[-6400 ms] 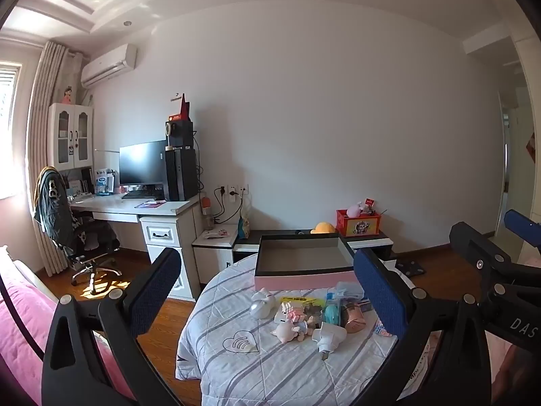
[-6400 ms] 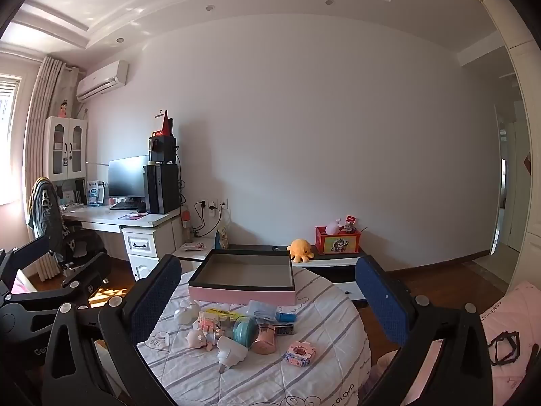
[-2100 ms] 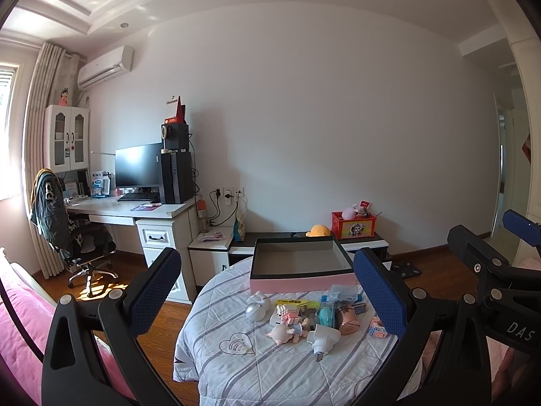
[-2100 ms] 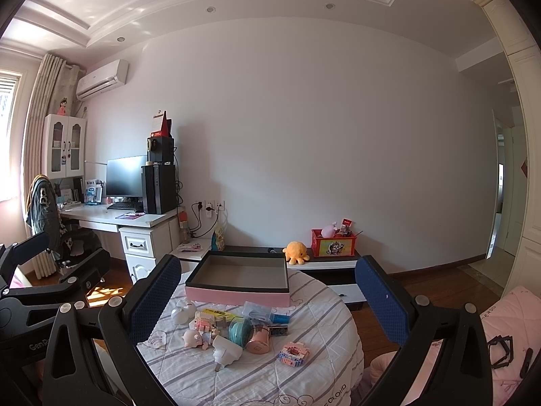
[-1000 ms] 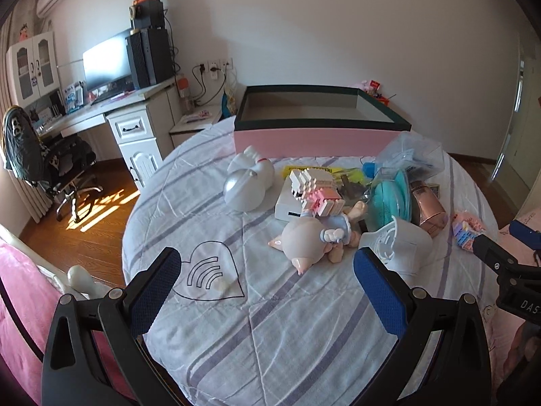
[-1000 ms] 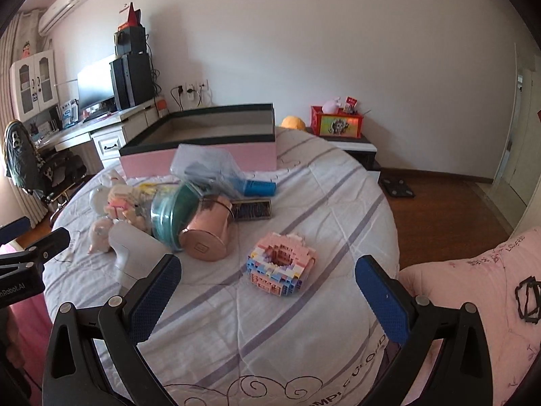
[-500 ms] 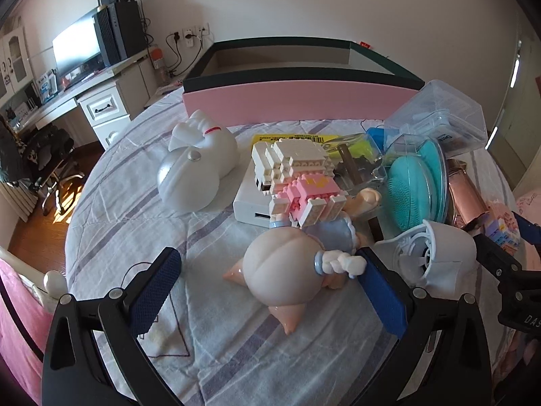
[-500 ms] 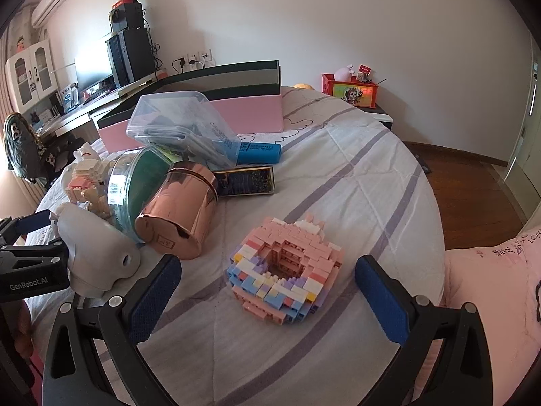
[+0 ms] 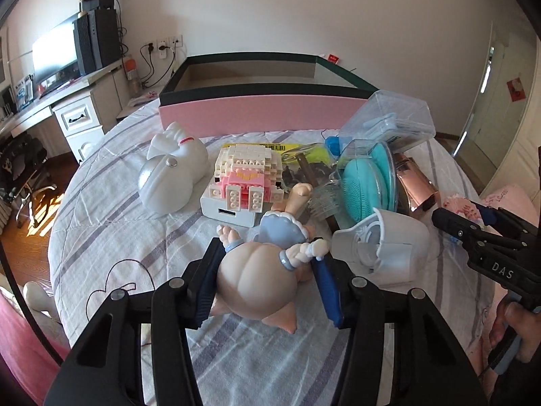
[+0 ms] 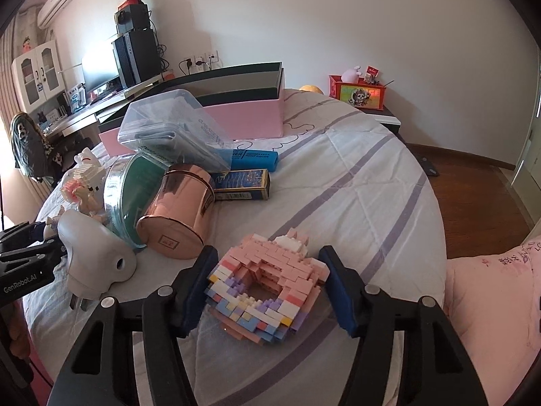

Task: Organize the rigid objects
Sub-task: 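Grasp the white doll with the left gripper while the right grasps the pink block ring, then carry the doll and block ring into the pink box and release both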

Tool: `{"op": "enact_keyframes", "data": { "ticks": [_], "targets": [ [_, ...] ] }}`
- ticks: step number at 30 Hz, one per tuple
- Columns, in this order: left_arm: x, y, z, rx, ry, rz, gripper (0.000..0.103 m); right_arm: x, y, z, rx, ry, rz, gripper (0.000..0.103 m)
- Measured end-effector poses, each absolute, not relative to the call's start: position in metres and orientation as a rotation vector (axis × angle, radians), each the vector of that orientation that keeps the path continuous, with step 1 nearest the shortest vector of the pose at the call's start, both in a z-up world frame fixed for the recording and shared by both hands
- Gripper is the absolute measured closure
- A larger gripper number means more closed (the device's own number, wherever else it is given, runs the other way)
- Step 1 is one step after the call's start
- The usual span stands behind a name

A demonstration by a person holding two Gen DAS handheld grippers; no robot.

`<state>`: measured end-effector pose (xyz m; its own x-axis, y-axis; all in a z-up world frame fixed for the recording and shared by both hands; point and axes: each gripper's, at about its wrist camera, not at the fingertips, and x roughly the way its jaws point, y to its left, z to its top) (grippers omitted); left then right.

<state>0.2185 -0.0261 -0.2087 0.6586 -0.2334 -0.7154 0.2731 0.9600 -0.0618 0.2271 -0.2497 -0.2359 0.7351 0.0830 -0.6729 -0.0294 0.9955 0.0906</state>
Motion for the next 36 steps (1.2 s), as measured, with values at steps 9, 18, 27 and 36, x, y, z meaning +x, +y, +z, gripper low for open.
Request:
{"op": "enact_keyframes", "data": {
  "ticks": [9,18,27,36],
  "targets": [
    [0.202,-0.012,-0.198,0.001,0.789,-0.332,0.060,0.215,-0.240,-0.211,0.061,0.674,0.090,0.040],
    [0.206,-0.005,-0.153,-0.032,0.701,-0.381,0.060,0.226,-0.217,-0.169,0.031,0.595,0.198,0.040],
    [0.282,-0.028,-0.100,0.025,0.621,-0.380,0.060,0.309,-0.197,-0.123,-0.025,0.567,0.268,0.040],
    [0.405,-0.043,-0.122,0.054,0.759,-0.312,0.060,0.428,-0.186,-0.137,-0.004,0.715,0.270,0.040]
  ]
}}
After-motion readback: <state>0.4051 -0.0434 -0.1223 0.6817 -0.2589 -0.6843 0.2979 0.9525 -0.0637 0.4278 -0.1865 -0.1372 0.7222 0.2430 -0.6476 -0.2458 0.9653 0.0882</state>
